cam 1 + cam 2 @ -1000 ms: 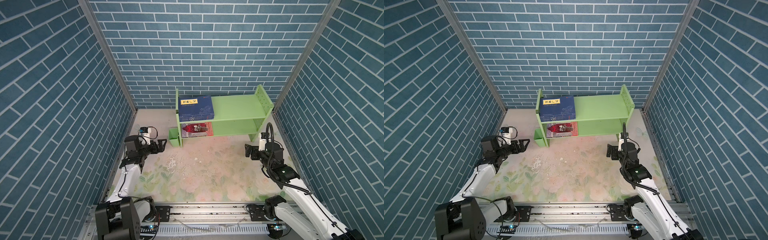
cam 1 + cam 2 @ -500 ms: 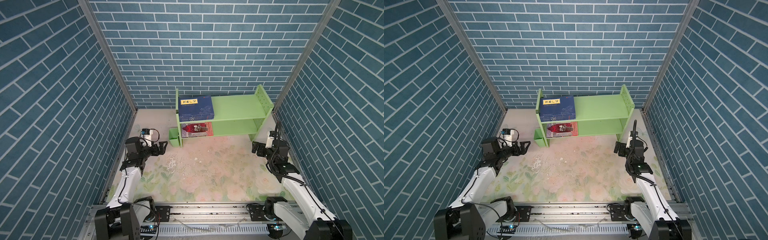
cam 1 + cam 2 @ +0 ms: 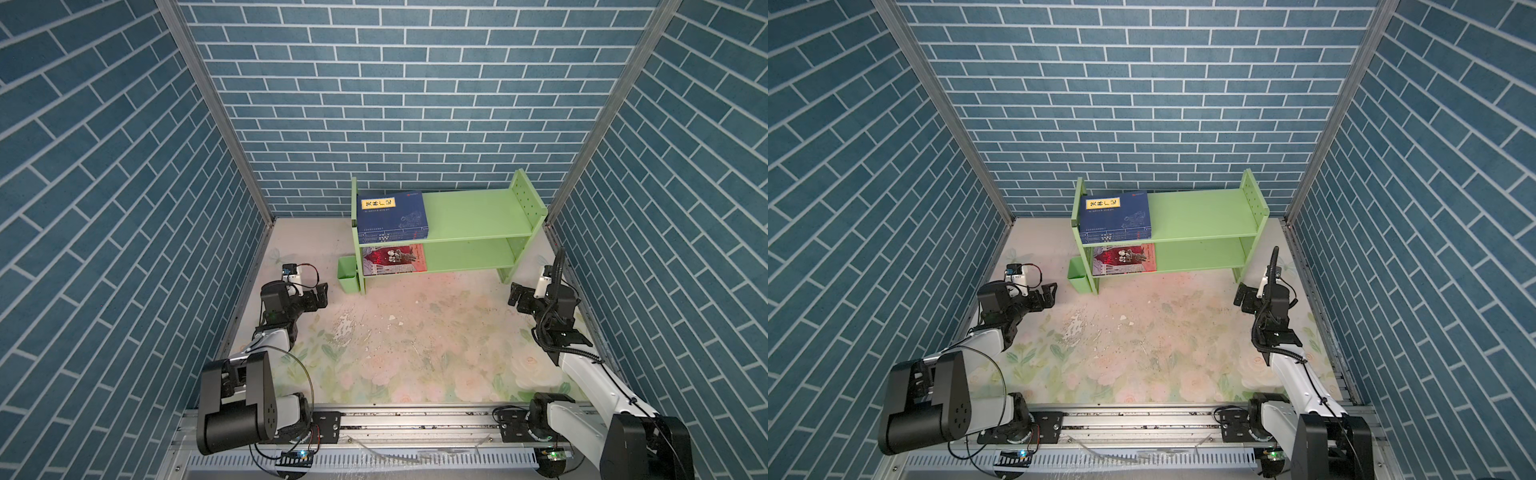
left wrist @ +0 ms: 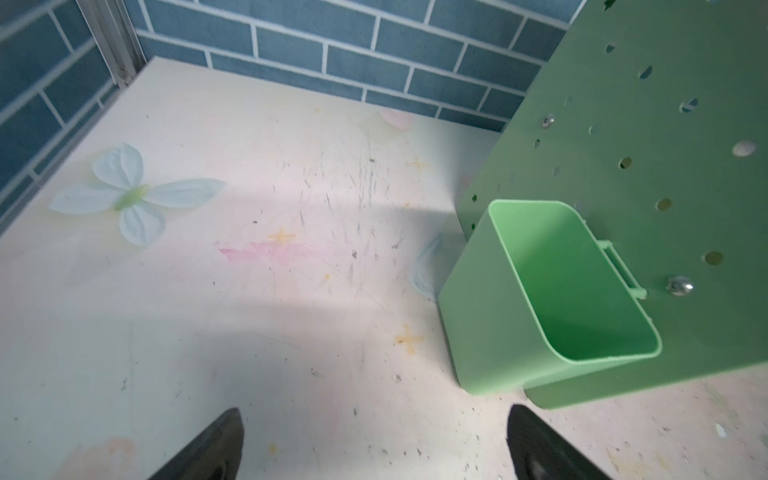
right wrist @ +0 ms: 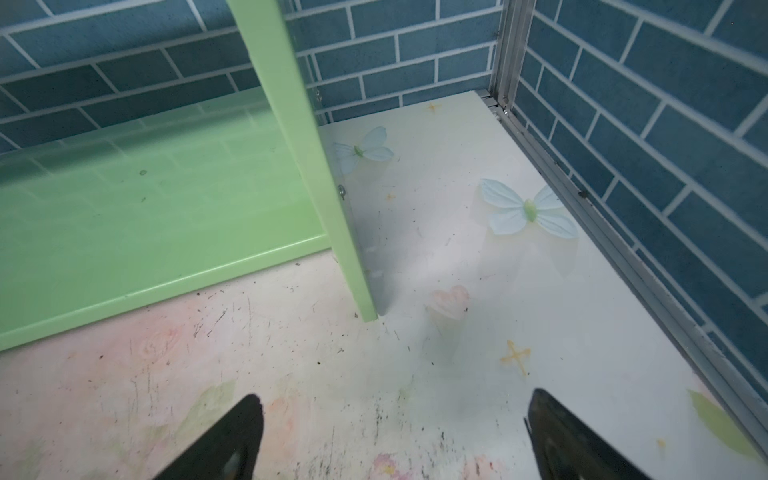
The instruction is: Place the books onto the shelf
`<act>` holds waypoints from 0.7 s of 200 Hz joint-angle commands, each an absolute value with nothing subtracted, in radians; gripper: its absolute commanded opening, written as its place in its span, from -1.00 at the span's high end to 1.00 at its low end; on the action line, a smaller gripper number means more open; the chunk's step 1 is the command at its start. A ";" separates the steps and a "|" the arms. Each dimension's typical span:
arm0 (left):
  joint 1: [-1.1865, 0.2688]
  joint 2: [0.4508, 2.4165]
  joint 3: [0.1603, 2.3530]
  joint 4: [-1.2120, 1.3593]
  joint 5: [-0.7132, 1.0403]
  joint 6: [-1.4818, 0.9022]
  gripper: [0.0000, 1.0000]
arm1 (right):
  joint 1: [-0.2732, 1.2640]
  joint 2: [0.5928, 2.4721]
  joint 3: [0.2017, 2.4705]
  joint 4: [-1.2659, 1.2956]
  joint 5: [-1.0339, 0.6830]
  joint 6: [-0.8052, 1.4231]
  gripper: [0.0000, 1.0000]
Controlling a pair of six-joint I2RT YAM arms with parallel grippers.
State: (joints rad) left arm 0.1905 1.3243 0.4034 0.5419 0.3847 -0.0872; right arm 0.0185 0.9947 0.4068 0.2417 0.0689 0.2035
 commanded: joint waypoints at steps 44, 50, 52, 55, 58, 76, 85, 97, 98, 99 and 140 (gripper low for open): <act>0.184 1.500 0.246 1.155 0.382 -0.056 -0.99 | 0.012 1.008 0.292 0.437 0.076 0.118 -0.98; 0.184 1.510 0.220 1.213 0.392 -0.045 -0.99 | 0.012 1.000 0.274 0.465 0.085 0.119 -0.98; 0.183 1.512 0.211 1.227 0.395 -0.041 -0.99 | 0.012 0.998 0.268 0.472 0.088 0.120 -0.97; 0.181 1.515 0.201 1.248 0.397 -0.036 -0.99 | 0.012 0.995 0.261 0.478 0.095 0.120 -0.97; 0.179 1.518 0.192 1.272 0.397 -0.032 -0.99 | 0.012 0.990 0.256 0.483 0.100 0.119 -0.97; 0.178 1.582 0.151 1.406 0.387 -0.037 -0.99 | 0.012 0.971 0.224 0.531 0.135 0.100 -0.98; 0.178 1.591 0.161 1.400 0.377 -0.043 -0.99 | 0.012 0.970 0.213 0.556 0.156 0.098 -0.98; 0.175 1.602 0.168 1.396 0.379 -0.036 -0.99 | 0.012 0.979 0.196 0.606 0.173 0.098 -0.98; 0.175 1.603 0.168 1.395 0.380 -0.035 -0.99 | 0.012 0.980 0.195 0.612 0.174 0.098 -0.97; 0.174 1.603 0.169 1.394 0.379 -0.034 -0.99 | 0.012 0.981 0.192 0.615 0.175 0.098 -0.98; 0.173 1.622 0.172 1.405 0.372 -0.043 -0.99 | 0.011 1.102 0.176 0.781 0.193 0.071 -0.98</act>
